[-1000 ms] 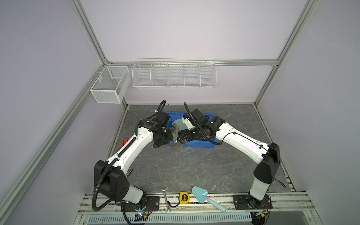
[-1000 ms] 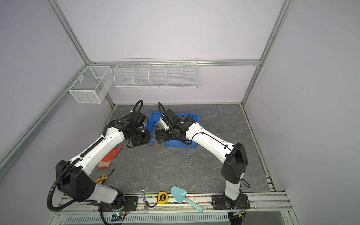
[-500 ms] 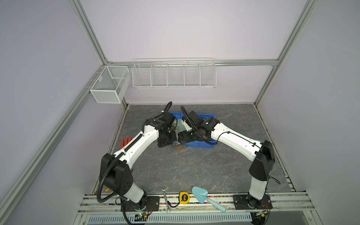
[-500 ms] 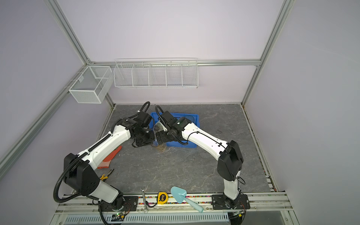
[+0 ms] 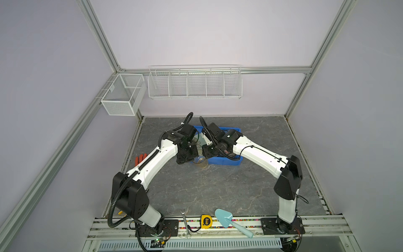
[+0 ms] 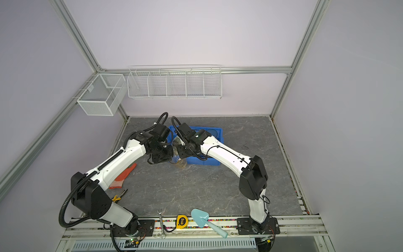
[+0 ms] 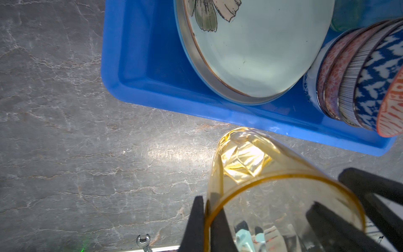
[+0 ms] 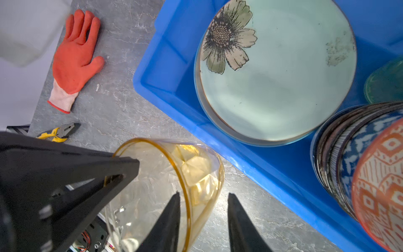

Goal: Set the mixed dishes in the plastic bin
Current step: 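Hand the amber cup from the left gripper to the right gripper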

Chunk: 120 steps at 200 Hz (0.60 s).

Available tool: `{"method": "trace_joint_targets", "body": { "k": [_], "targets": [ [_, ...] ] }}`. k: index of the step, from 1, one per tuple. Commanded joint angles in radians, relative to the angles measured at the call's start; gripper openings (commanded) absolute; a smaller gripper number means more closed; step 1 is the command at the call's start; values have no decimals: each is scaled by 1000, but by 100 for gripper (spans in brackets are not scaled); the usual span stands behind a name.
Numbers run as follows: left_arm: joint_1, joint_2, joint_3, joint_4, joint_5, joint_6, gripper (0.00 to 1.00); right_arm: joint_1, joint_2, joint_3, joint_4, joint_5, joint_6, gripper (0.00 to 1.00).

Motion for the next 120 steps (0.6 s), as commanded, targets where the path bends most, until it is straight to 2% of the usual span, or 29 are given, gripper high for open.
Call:
{"method": "trace_joint_targets", "body": {
  "k": [1,78,120],
  "targets": [
    [-3,-5,35,-16,-6,-14,0,6,29,19,-35,24,-12,32],
    [-4,-11,54,-5,5,-31,0,7,44,19,-40,28,-16,11],
    [-3,-17,69,3,13,-41,5,6,42,16,-37,30,-14,7]
  ]
}}
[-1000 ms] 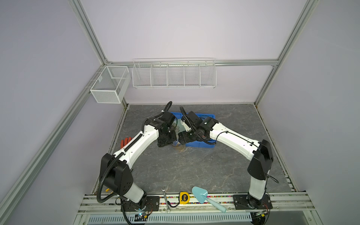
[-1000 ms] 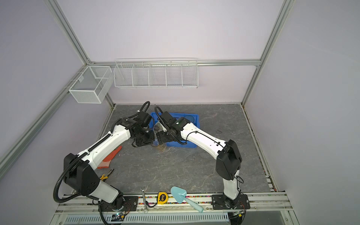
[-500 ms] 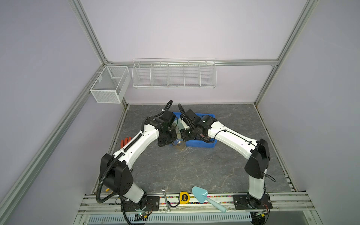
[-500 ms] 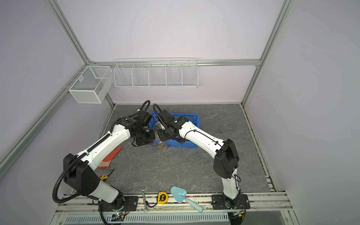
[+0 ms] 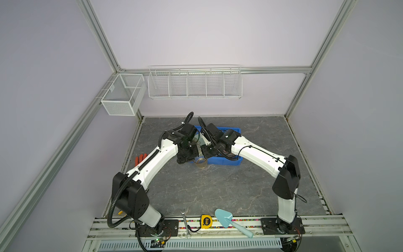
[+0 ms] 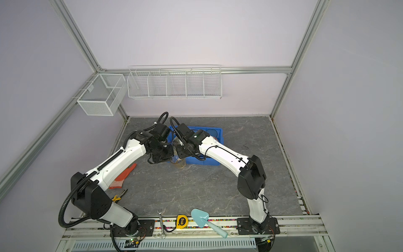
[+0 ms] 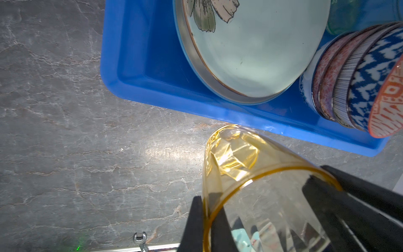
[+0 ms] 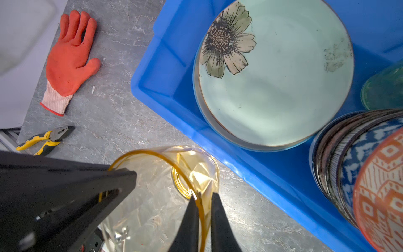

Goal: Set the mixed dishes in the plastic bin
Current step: 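Hand the amber cup from the left gripper to the right gripper, then carry the amber cup with the right gripper over the bin while the left withdraws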

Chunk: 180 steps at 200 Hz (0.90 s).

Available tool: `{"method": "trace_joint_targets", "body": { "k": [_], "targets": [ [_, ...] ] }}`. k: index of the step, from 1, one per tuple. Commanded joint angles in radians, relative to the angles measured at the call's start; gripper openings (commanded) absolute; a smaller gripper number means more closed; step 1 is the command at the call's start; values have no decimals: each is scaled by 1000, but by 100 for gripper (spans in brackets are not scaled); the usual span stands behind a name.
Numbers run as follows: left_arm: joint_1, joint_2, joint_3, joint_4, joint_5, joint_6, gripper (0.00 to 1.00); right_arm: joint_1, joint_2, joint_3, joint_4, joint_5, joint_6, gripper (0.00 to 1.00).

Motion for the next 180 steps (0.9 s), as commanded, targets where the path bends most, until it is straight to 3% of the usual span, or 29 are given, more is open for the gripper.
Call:
{"method": "trace_joint_targets", "body": {
  "k": [1,102,136,180],
  "targets": [
    [3,-17,52,13,12,-20,5,0,21,3,-41,5,-5,7],
    [3,-25,49,41,32,-40,35,-3,-4,0,-43,21,-6,7],
    [18,-23,91,5,18,-16,59,-6,-25,0,-51,28,-9,7],
    [84,-42,145,-11,40,19,75,-9,-53,-1,-69,39,-11,7]
  ]
}}
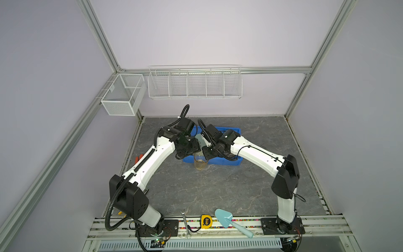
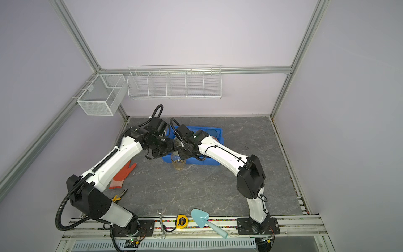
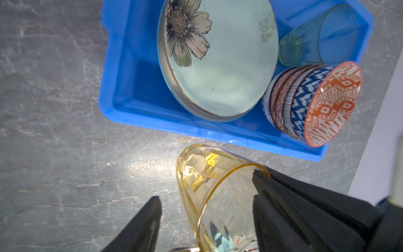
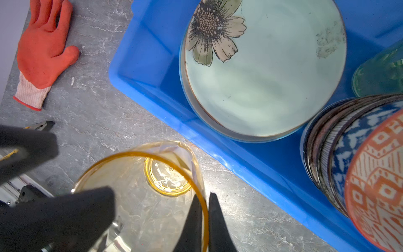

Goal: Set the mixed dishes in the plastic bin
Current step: 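Carry the amber cup with the right gripper over the bin while the left withdraws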

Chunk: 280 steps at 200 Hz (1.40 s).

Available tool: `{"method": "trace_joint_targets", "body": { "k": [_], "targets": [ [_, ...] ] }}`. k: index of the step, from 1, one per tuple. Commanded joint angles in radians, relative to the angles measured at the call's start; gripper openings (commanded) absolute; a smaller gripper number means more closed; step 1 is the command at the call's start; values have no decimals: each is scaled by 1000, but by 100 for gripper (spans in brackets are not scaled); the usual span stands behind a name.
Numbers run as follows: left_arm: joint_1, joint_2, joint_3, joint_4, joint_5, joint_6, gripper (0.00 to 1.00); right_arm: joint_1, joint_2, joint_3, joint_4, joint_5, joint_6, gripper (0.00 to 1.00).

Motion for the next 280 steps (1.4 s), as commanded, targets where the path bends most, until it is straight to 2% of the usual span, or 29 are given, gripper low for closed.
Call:
{"method": "trace_joint_targets", "body": {
  "k": [1,93,177,280],
  "targets": [
    [40,-33,47,-35,9,25,76,-6,-63,-1,-23,12,-7,7],
    [125,-31,125,-42,53,62,100,-46,-139,26,-66,-15,-14,7],
    [175,-21,138,-51,32,96,100,-174,-187,141,-107,-68,-45,7],
    [247,-50,77,-52,20,136,100,-416,-46,342,-136,-82,-84,7]
  ]
}}
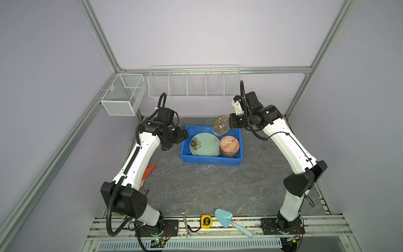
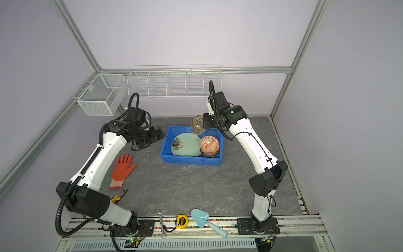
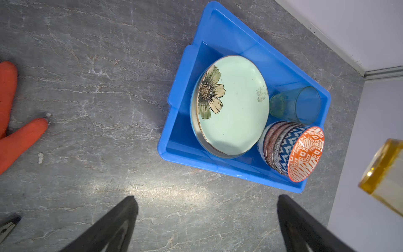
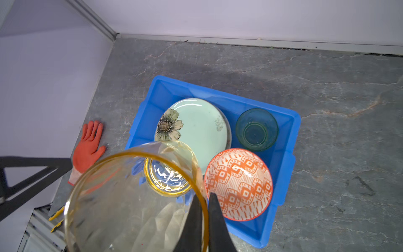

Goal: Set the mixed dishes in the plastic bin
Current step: 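Carry the amber cup with the right gripper over the bin while the left withdraws, then lower the amber cup into the bin beside the green cup and open the right gripper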

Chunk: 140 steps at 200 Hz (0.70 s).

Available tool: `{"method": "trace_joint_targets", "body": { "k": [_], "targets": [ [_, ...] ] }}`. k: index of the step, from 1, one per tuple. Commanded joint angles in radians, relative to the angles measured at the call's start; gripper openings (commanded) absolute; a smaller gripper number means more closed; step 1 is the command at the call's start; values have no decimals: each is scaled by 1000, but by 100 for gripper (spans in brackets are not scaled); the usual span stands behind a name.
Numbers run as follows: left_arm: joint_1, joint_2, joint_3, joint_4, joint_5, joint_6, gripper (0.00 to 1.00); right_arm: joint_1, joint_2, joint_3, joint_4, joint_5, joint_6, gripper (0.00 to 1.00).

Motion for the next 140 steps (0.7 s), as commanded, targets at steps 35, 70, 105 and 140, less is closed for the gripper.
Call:
{"method": "trace_joint_targets", "body": {
  "k": [35,70,105,140],
  "targets": [
    [47,-44,-70,-6,-10,39,100,-108,119,76,-4,-22,-27,7],
    [54,-28,-75,-5,-13,42,100,-151,187,115,-7,-17,-32,7],
    [64,-2,-66,-15,-9,53,100,-166,251,134,-16,25,-49,7],
    [70,9,-67,-16,-7,60,100,-173,296,136,-22,40,-54,7]
  ]
}}
